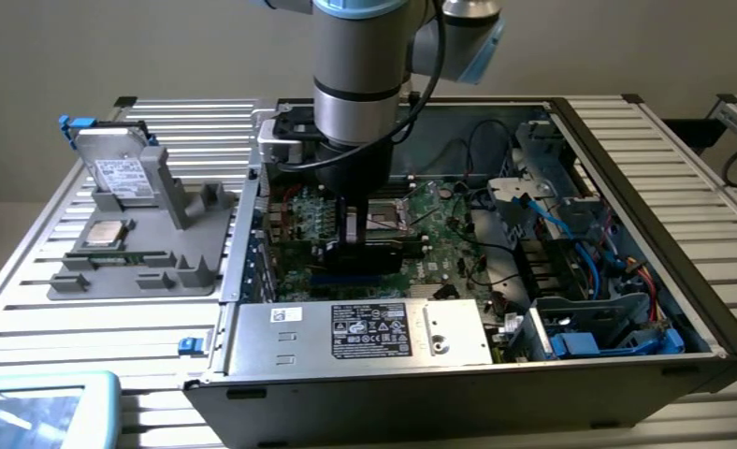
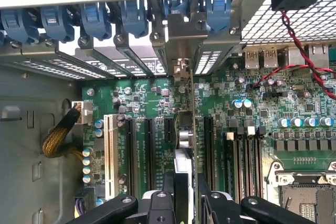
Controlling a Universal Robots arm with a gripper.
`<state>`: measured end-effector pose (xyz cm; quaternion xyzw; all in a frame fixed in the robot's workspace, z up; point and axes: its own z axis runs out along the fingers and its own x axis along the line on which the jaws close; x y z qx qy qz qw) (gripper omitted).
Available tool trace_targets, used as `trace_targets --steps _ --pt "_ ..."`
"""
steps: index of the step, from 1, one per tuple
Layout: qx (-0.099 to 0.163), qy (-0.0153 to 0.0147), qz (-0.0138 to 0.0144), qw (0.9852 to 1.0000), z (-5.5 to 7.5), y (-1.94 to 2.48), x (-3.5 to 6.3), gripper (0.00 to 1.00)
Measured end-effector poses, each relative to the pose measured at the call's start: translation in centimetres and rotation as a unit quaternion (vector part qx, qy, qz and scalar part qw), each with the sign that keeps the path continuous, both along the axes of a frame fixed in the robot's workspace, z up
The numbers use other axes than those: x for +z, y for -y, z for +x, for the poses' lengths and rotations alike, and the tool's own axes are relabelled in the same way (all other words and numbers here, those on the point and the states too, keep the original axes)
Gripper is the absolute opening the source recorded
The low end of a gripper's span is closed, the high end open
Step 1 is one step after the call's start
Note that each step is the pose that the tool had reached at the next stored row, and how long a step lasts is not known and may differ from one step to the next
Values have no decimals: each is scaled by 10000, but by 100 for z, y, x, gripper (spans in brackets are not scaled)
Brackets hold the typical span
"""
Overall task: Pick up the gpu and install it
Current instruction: 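Insert the gpu into the slot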
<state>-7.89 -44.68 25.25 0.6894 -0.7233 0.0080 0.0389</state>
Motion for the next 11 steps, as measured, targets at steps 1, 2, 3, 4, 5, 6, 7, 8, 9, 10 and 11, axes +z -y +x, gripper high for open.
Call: trace_targets --steps 1,2,3,4,5,6,7,8,9,10,11 --pt "0 0 0 10000 0 -1 0 27" --pt "0 0 0 10000 0 -2 -1 27" --pt "0 0 0 10000 0 -2 -1 27" --pt "0 -1 0 10000 0 -2 -1 27" --pt "0 0 0 10000 0 -2 -1 27" --pt "-1 0 0 10000 0 -2 -2 27" --pt "-3 -1 0 10000 3 -2 -2 27" --pt "-6 -2 1 10000 5 -2 -2 27" --pt "-9 -2 1 10000 5 -2 -2 27" --pt "-12 -2 0 10000 6 -2 -2 27" --pt "-14 -2 -1 10000 6 -2 -2 27"
